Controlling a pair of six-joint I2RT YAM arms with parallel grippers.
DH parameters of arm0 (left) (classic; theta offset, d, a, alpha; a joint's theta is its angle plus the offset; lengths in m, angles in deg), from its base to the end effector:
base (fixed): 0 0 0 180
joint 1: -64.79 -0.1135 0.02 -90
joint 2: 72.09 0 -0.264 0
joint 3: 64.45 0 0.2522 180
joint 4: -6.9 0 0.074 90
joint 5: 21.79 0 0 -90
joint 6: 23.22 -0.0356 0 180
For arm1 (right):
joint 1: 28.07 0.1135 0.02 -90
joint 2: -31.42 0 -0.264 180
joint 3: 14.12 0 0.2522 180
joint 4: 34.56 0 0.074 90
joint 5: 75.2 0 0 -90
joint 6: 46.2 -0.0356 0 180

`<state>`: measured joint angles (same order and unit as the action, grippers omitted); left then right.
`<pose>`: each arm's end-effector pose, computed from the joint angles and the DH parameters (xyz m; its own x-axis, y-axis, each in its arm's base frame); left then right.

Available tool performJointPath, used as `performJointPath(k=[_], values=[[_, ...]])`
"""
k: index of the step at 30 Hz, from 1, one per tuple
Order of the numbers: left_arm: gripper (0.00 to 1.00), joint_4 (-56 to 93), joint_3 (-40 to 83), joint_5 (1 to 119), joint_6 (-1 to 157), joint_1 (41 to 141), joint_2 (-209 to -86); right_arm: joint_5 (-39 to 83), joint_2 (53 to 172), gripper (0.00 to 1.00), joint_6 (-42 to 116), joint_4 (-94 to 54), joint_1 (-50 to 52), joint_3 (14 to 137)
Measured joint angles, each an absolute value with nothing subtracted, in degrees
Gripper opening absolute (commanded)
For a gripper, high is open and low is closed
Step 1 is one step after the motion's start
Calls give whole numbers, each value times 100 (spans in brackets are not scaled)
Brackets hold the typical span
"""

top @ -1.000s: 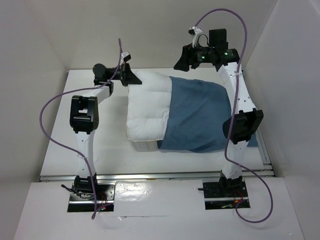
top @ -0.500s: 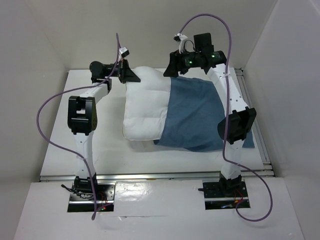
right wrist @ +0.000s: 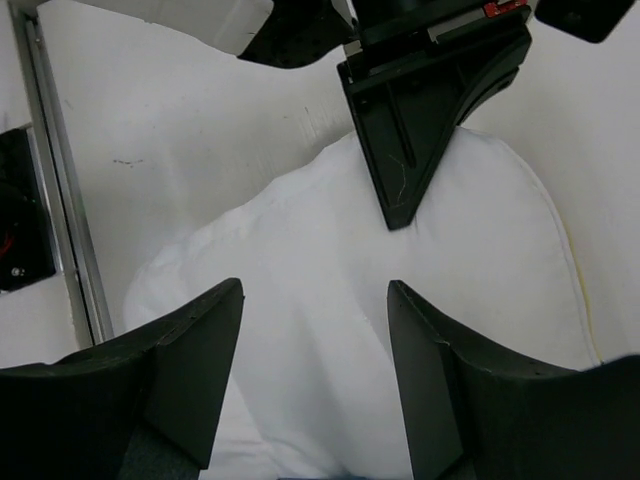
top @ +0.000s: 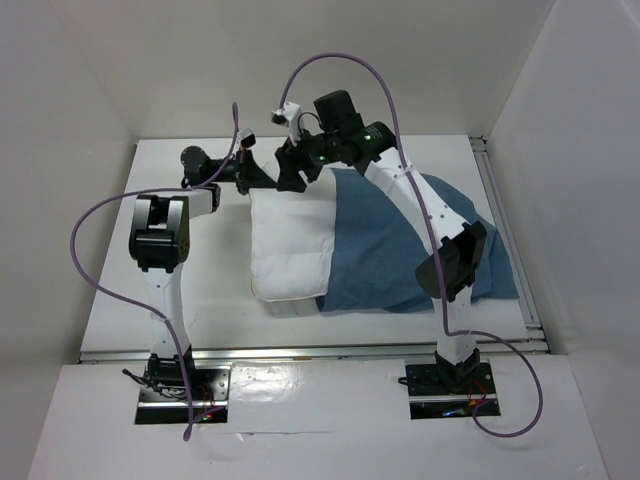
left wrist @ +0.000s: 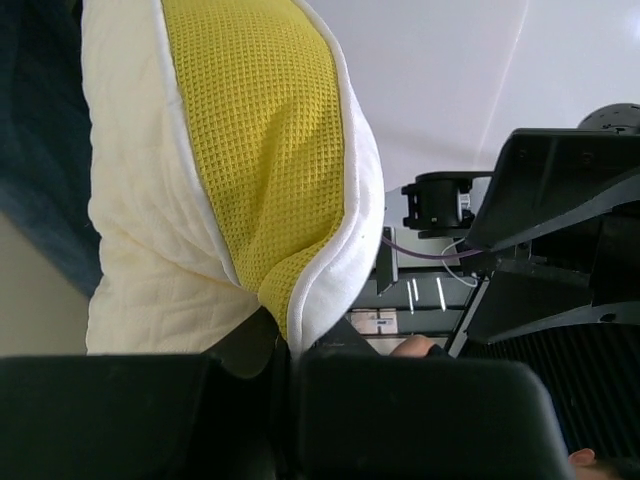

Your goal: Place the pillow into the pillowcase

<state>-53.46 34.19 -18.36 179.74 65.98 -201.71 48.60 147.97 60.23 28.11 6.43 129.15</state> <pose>0.4701 -0.0453 0.2244 -0.9932 -0.0345 -0.1110 0.1119 -0.0257 -0.9934 0.3573 0.2696 0.4022 -0.2260 -0.4405 -0.8688 -0.9443 0.3182 0.0843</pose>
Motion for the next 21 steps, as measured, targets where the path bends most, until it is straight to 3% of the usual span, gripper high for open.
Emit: performJointPath(k=[15, 21], values=[[0, -5344, 3288, -1816, 17976, 6567, -20075, 4053, 14828, 67, 6261, 2795, 529, 12865], [0, -5253, 5063, -1965, 17976, 6604, -20160, 3922, 14987, 67, 6255, 2762, 529, 12856]])
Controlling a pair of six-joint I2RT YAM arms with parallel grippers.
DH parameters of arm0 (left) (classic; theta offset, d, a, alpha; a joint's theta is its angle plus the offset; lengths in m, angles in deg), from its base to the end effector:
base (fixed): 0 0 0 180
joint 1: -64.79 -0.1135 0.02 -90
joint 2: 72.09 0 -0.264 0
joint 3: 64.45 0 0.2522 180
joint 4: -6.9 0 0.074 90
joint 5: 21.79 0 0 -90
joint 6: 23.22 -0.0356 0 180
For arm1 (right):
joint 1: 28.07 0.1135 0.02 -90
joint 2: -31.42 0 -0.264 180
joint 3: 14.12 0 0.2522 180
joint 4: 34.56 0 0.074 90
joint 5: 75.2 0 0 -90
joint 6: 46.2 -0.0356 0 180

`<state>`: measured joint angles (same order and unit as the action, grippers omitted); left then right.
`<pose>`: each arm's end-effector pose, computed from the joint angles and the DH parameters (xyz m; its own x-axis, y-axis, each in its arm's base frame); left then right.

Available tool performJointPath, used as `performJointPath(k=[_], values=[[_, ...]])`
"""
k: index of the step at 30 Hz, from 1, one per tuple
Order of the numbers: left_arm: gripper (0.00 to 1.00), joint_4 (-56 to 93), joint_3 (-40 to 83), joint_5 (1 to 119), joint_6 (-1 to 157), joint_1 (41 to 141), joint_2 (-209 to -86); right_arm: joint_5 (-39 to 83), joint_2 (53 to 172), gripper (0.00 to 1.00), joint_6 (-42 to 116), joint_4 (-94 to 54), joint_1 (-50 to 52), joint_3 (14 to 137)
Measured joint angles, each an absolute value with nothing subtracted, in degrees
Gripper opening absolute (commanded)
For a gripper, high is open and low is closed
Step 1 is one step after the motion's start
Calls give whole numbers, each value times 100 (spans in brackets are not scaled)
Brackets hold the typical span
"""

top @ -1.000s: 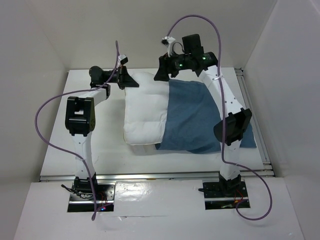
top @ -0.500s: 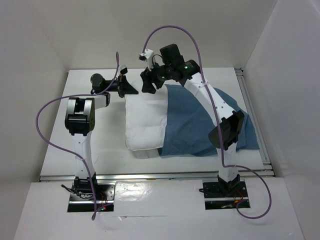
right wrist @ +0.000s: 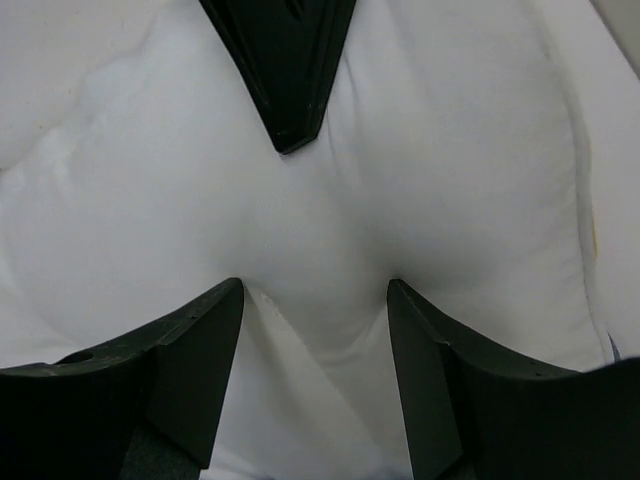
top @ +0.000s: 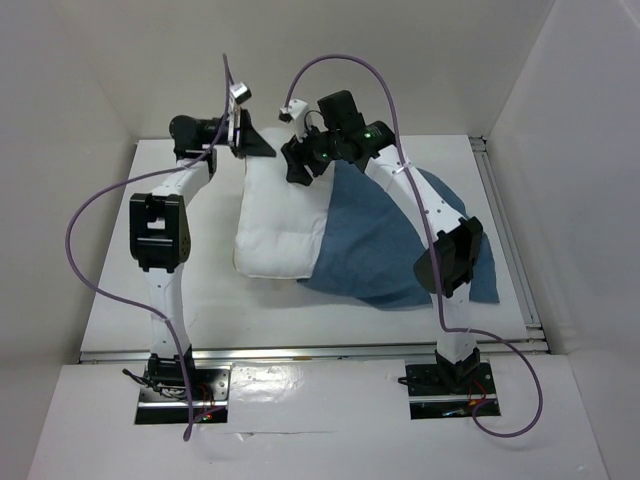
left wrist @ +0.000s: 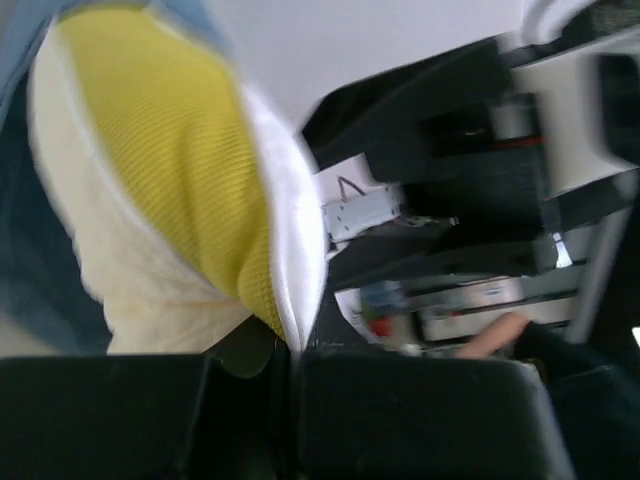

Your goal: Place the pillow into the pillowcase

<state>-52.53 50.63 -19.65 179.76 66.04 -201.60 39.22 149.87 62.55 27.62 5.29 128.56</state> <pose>0.4846 -0.0462 0.3076 -0.9271 -0.0142 -0.3745 0.3747 -0.0228 -0.9269 0.3758 0.2651 0.3837 -0.2379 -0.5071 -0.8284 -0.8971 0.4417 -0.0127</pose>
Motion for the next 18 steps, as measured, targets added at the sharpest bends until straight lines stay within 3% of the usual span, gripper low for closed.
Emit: performJointPath(k=[5, 9, 12, 15, 18], values=[[0, -5281, 6600, -1982, 17957, 6622, -20300, 3894, 15016, 67, 6224, 2435, 542, 13064], [0, -5305, 6805, -1980, 17959, 6576, -20228, 3811, 15016, 67, 6180, 2376, 610, 13252], [0, -5270, 5767, -1976, 17950, 6543, -19692, 3738, 15018, 67, 6126, 2474, 702, 13237], [0, -5082, 3935, -1906, 17222, 6359, -18689, 3723, 15018, 67, 6073, 2688, 833, 13204], [0, -2820, 3199, -1646, 14877, 6101, -17706, 3625, 15018, 67, 6032, 2706, 1014, 13127]])
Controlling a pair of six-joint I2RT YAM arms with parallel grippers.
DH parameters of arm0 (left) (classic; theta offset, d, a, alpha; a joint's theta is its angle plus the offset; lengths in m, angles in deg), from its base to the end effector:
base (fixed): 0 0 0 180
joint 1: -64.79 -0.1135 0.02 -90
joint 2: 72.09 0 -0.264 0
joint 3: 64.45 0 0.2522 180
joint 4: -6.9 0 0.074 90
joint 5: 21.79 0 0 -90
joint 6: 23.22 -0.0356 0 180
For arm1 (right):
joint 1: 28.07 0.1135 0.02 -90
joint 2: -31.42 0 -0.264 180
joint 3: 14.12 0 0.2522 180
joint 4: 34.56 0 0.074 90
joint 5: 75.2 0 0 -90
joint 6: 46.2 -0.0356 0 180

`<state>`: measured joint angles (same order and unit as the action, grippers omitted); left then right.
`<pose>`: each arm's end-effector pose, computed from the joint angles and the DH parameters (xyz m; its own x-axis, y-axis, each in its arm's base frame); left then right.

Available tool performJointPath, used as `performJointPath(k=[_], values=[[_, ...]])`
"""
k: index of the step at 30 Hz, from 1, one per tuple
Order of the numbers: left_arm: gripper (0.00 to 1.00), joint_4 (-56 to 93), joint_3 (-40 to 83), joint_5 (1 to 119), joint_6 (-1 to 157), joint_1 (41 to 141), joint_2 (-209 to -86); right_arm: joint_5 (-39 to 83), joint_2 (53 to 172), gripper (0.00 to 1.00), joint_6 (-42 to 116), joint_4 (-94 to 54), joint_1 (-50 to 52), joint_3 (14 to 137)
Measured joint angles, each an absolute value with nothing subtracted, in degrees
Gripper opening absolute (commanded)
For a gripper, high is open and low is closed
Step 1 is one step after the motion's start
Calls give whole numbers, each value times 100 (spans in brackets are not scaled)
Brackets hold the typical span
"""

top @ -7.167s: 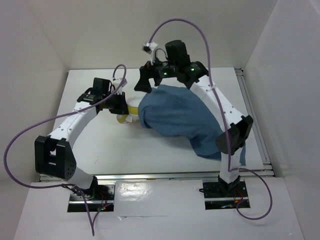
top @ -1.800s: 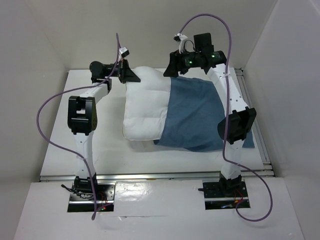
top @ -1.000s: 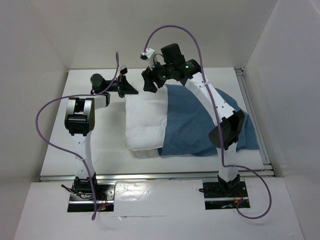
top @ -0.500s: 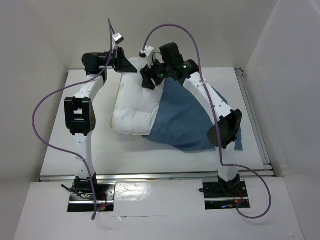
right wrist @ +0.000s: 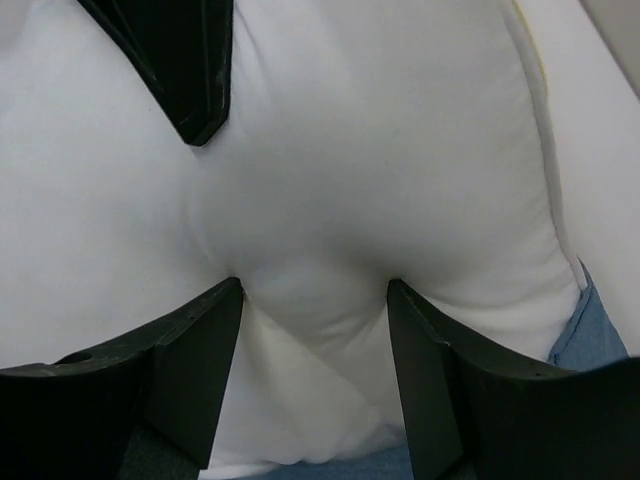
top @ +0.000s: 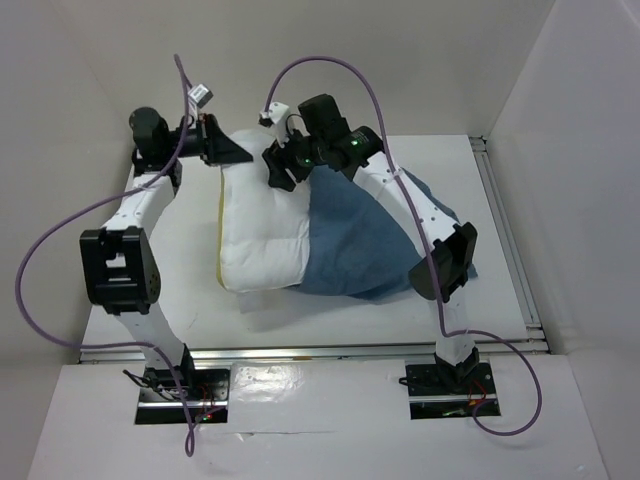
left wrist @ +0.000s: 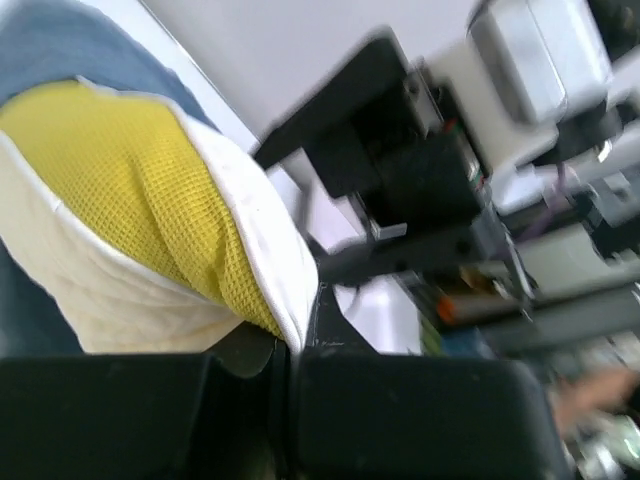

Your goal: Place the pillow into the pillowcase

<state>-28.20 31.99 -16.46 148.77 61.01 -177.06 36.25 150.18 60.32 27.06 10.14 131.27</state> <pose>0.4082 -0.0086 0.3657 -0.8117 -0.1458 -0.5656 0.5649 0.0503 -0.8236 0.3536 0.2949 0.3965 -0.2013 -0.4953 -0.8451 -0.9057 0.4226 -0.0319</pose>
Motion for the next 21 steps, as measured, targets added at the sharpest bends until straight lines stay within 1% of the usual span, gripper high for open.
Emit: performJointPath(k=[3, 6, 9, 14, 18, 21], values=[[0, -46, 3837, -970, 12442, 6086, -17264, 3435, 14981, 67, 6019, 2496, 1071, 13123], [0, 1713, 4434, -236, 10823, 6233, -17172, 3205, 14933, 67, 5995, 2441, 1045, 13123], [0, 3005, 4987, 545, 9758, 6425, -17293, 2934, 14933, 67, 5992, 2459, 1019, 13068], [0, 4498, 5271, 1950, 8261, 6853, -17443, 2560, 14992, 67, 5973, 2601, 1014, 12839], [0, 5154, 5345, 3065, 7192, 7413, -17454, 2313, 15031, 73, 5922, 2802, 988, 12693], [0, 5199, 5194, 3845, 6473, 7874, -17336, 2198, 15029, 77, 5820, 2826, 863, 12686]])
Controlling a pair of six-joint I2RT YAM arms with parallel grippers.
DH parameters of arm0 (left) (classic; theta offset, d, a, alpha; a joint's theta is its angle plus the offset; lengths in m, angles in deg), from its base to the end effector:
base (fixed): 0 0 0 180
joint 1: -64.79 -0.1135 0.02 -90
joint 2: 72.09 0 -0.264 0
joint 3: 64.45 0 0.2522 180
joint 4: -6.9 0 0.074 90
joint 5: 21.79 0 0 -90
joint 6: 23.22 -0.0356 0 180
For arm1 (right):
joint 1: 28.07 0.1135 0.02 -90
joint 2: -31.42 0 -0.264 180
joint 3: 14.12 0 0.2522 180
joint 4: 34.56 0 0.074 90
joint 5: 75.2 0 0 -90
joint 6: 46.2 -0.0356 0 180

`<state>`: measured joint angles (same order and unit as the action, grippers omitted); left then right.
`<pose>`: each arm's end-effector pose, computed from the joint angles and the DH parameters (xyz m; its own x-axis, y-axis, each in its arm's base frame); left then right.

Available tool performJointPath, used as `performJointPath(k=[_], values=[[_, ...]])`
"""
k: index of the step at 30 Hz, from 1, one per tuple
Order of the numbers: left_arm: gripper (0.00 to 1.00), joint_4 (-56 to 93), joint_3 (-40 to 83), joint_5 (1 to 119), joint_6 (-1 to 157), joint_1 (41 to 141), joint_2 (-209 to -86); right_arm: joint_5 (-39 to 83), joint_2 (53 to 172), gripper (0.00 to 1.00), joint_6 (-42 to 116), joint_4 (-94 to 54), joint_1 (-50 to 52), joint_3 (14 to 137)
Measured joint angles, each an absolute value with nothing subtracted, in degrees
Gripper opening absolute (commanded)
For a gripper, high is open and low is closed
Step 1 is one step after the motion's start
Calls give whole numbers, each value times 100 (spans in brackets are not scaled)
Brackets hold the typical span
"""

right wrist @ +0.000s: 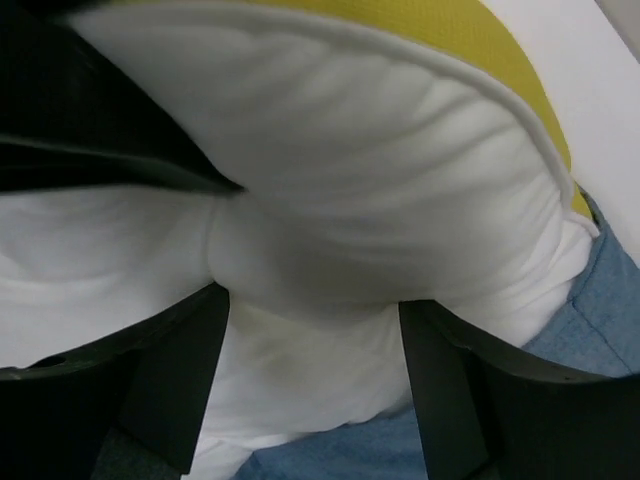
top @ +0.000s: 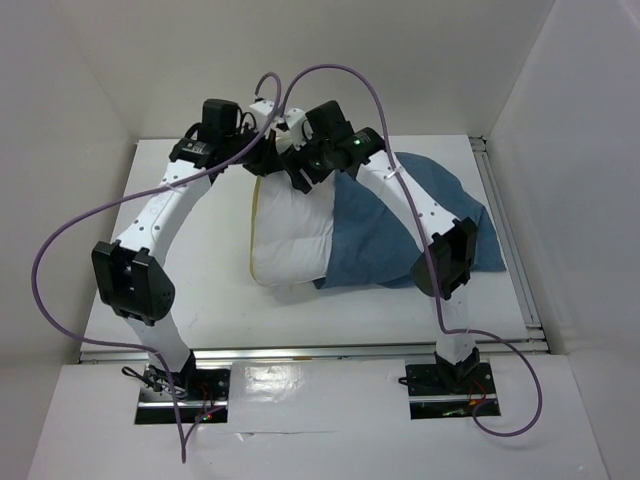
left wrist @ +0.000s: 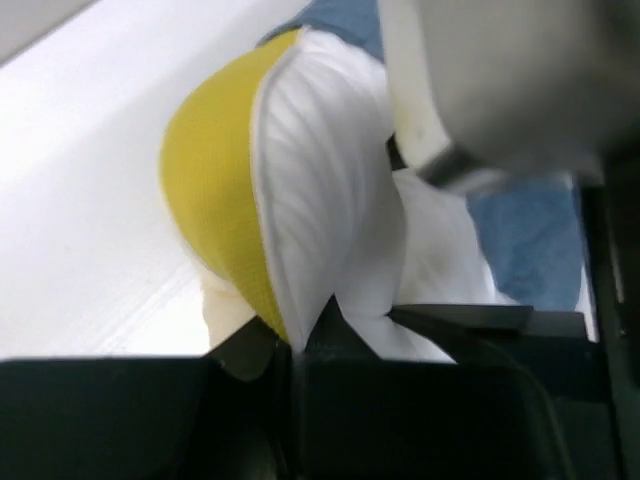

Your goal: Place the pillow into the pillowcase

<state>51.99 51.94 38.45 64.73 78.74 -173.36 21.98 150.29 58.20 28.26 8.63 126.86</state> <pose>0.3897 -0.1150 0.3858 -0.4621 0.1468 -0.8746 0.6435 0.7341 -0.2168 0.3694 0.2809 0.3683 -0.3402 -0.5613 -0.7545 -0.7779 0.6187 -0.1096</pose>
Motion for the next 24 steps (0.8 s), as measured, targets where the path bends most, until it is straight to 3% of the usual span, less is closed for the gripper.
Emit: performJointPath(k=[4, 16, 24], values=[[0, 4992, 4941, 4562, 6128, 8108, -17120, 2254, 14939, 85, 5818, 2898, 597, 12686], [0, 4979, 4333, 5279, 4972, 8720, -16656, 2469, 13807, 87, 5184, 1814, -1141, 12264], [0, 3726, 2069, 6240, 3179, 9894, -14956, 3977, 14465, 89, 4797, 2205, -1718, 12926]])
